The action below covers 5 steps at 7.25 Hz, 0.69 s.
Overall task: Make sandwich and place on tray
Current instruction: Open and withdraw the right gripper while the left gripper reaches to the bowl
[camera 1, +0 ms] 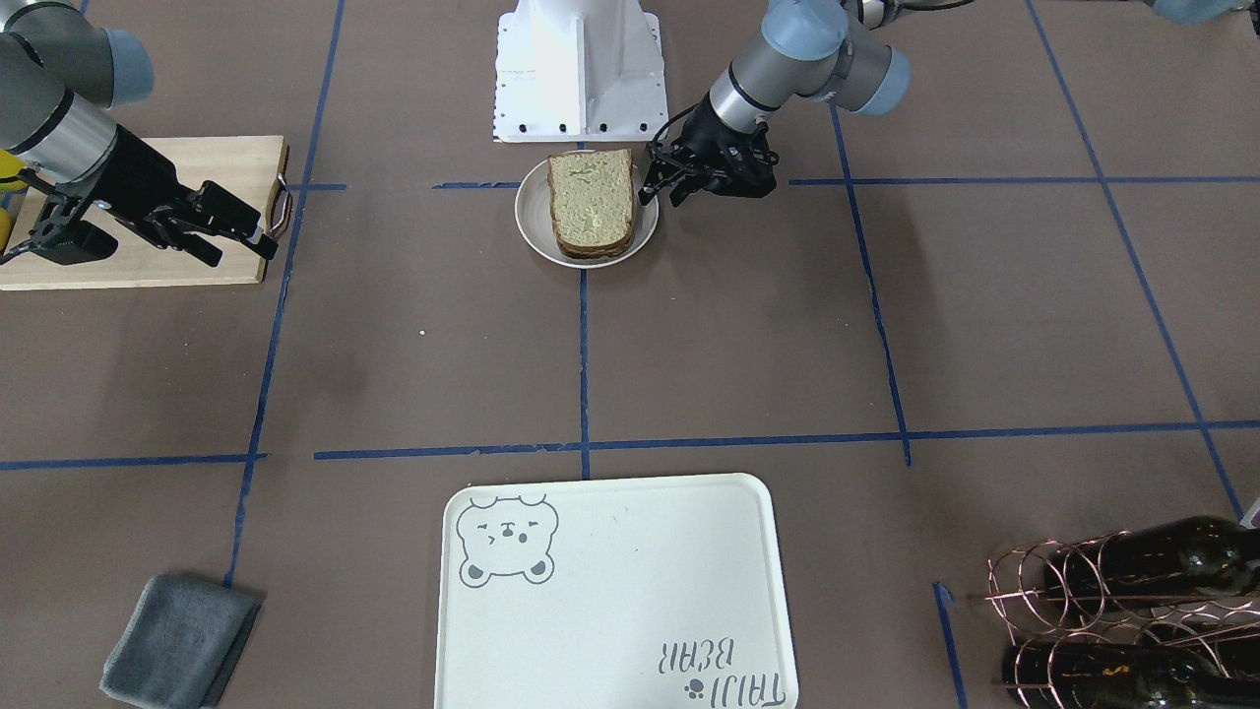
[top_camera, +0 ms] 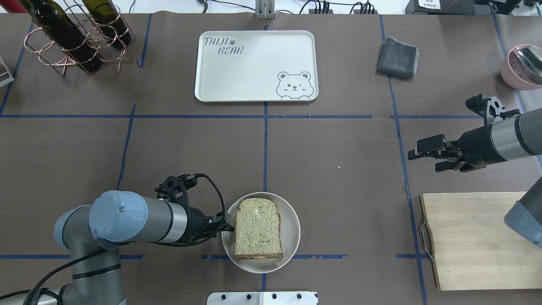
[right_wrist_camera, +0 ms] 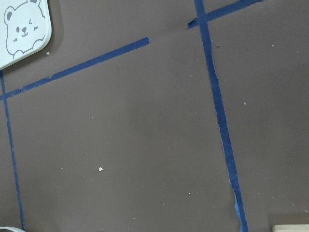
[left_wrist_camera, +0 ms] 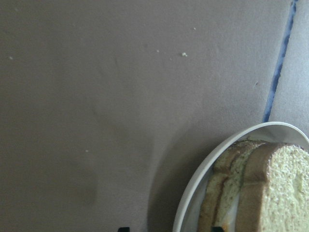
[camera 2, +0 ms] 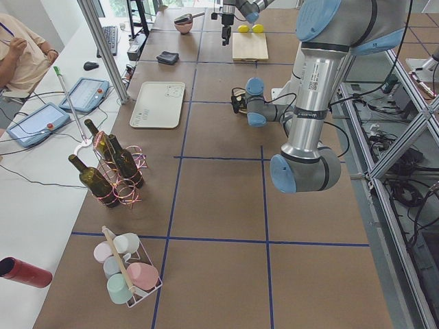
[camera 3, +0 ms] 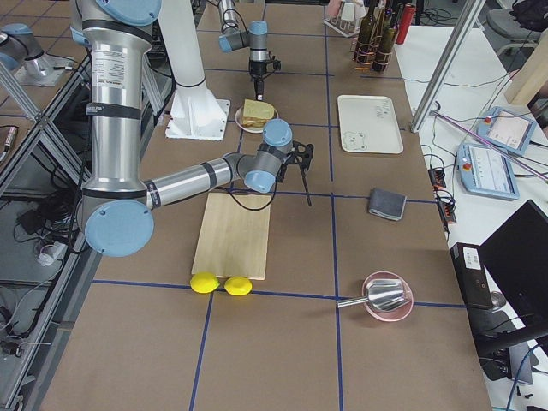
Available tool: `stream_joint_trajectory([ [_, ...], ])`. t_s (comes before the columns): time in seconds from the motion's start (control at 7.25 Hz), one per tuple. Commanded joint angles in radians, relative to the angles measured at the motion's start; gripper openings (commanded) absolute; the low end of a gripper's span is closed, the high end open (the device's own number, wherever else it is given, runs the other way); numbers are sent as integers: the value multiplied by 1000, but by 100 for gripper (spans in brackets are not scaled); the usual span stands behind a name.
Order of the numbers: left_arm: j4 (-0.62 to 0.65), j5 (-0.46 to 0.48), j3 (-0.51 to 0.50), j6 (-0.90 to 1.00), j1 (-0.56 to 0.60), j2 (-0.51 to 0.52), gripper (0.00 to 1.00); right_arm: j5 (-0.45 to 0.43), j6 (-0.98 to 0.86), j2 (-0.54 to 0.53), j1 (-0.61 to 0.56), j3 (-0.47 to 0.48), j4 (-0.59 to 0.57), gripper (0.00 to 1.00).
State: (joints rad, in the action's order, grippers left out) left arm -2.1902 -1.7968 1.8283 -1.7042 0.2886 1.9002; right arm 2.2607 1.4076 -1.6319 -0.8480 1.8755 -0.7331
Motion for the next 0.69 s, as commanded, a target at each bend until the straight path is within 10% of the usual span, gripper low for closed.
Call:
stream_joint_trajectory([
  [0.0,46,28,-4,3,-12,14,48,0,-1,0,0,-3,0,100],
  [0.55,47,28,-33,2,-42,25,46,2,-1,0,0,-3,1,100],
])
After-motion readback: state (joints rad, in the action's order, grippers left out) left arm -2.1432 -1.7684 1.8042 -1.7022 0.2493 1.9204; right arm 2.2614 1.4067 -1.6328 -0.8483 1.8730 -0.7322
